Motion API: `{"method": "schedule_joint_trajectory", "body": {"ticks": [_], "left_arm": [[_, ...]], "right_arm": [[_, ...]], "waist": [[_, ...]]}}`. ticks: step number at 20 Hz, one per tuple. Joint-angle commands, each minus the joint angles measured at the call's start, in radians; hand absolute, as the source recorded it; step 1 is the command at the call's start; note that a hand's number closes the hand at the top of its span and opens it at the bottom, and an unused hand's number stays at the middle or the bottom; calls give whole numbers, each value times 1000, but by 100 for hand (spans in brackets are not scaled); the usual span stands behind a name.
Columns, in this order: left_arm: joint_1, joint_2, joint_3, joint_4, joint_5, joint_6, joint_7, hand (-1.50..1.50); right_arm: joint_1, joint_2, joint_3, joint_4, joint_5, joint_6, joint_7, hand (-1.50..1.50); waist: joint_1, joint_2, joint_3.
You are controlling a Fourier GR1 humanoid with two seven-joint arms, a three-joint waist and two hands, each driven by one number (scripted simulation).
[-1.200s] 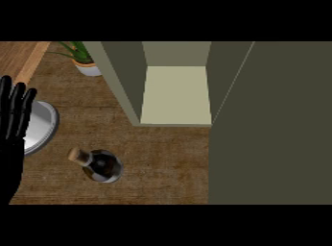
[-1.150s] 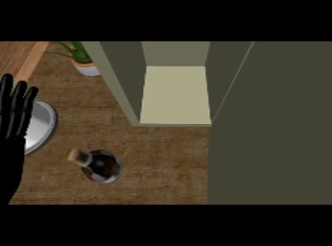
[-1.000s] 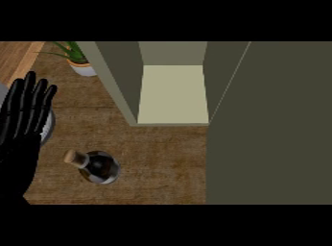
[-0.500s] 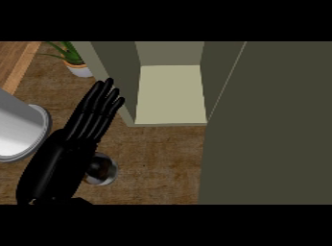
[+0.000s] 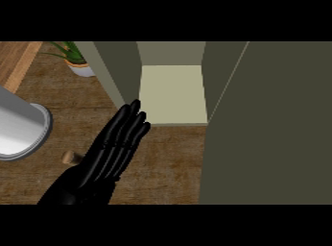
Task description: Pick up the wine, place it into the cabinet and close the cabinet
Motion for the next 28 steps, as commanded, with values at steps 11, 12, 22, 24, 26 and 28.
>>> {"method": "schedule_joint_trajectory", "body": {"ticks": [11,12,22,24,26,28], "left_arm": [[-94,-2,-148,-143,-213,194,287,-150],[-124,-2,-164,-198,-266,202,376,-150],[-108,37,-133,-225,-310,213,385,-150],[-172,37,-33,-216,-265,188,427,-150],[-129,57,-31,-218,-239,184,389,-150],[-175,48,-14,-240,-272,184,462,-150]], "right_arm": [[69,-40,-9,-295,-59,-49,175,-150],[34,-15,19,-252,-12,-70,171,-150],[-40,-29,2,-296,-11,-118,264,-150],[-11,-12,72,-298,32,-121,249,-150],[-12,-33,11,-316,-37,-111,257,-150],[20,-22,80,-285,41,-106,222,-150]], "waist": [[-3,0,0],[6,-2,0],[12,-3,-1],[3,-2,-1],[3,0,-1],[4,-2,0]]}}
